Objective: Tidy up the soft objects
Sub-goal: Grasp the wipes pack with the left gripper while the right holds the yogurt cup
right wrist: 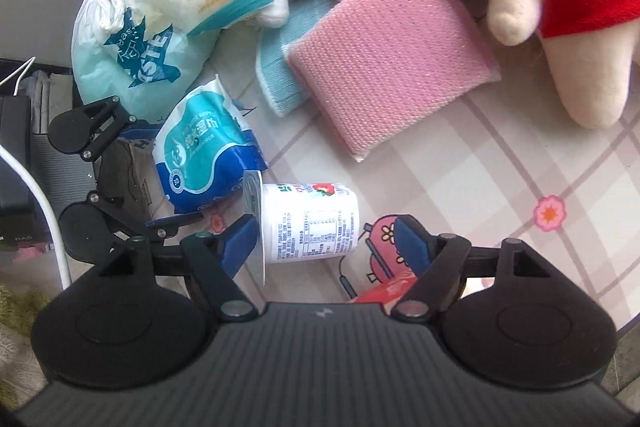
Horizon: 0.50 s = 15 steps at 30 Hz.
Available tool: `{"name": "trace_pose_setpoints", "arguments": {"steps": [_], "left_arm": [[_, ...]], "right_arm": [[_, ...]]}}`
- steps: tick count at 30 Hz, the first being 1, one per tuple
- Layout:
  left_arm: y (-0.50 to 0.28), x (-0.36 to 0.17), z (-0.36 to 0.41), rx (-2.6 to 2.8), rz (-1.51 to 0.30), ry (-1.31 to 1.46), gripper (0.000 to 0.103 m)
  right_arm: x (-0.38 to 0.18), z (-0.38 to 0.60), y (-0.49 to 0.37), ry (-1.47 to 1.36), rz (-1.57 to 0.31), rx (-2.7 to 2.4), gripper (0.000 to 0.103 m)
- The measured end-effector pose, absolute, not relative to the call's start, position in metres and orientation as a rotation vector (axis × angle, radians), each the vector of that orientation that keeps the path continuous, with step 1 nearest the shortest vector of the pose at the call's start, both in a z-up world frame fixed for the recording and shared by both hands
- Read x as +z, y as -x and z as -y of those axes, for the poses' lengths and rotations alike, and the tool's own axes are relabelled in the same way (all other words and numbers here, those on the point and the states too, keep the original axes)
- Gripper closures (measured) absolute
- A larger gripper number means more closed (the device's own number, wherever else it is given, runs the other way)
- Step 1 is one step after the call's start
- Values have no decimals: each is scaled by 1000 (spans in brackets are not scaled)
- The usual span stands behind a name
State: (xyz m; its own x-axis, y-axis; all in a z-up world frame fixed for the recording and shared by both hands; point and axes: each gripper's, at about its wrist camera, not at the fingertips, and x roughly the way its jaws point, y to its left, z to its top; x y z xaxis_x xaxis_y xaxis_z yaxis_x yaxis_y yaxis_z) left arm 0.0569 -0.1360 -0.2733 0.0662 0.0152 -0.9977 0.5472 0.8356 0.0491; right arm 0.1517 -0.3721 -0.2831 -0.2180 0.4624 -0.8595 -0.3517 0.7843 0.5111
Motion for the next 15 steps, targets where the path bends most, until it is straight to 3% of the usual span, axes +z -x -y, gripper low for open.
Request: {"name": "trace_pose_setpoints", "arguments": {"steps": [6, 15], "left_arm": [[-58, -273, 136, -431, -1466, -477, 14], [-60, -270, 137, -439, -1454, -468, 14]], "right_arm": [[-270, 391, -153, -51, -1597, 622, 25], [-257, 339, -128, 14, -1515, 570, 22]]}}
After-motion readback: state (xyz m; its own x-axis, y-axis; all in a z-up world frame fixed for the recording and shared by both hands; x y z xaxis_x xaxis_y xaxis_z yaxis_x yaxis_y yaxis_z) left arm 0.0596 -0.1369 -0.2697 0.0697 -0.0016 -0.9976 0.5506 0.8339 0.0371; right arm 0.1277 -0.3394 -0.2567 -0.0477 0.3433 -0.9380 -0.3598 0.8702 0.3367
